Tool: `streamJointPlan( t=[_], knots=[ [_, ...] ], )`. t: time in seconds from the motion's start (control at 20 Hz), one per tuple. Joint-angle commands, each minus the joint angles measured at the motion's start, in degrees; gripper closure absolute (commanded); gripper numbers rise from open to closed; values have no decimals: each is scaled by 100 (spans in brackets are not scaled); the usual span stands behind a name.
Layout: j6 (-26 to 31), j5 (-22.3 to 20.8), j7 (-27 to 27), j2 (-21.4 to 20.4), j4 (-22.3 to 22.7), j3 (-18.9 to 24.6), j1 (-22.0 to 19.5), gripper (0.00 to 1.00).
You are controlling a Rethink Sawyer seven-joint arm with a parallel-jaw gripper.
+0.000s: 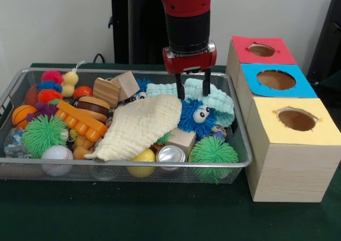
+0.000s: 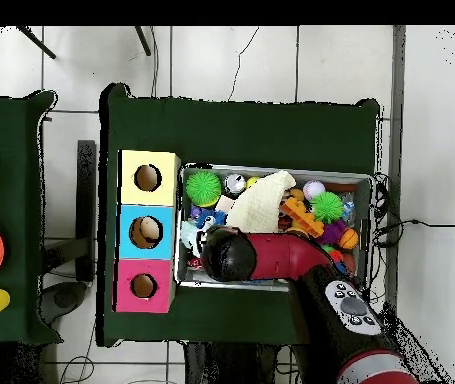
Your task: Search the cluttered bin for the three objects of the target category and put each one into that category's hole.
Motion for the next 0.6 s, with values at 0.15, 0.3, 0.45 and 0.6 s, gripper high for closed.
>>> streamJointPlan(
  t=[0.15, 0.3, 0.45, 0.6],
  knots=[
    [-123, -399, 230, -11, 262, 57, -157, 0],
    [-46, -410, 207, -108, 248, 26, -145, 0],
    [125, -382, 154, -334, 310, 23, -152, 0],
    [472, -301, 41, -795, 450, 21, -173, 0]
  ],
)
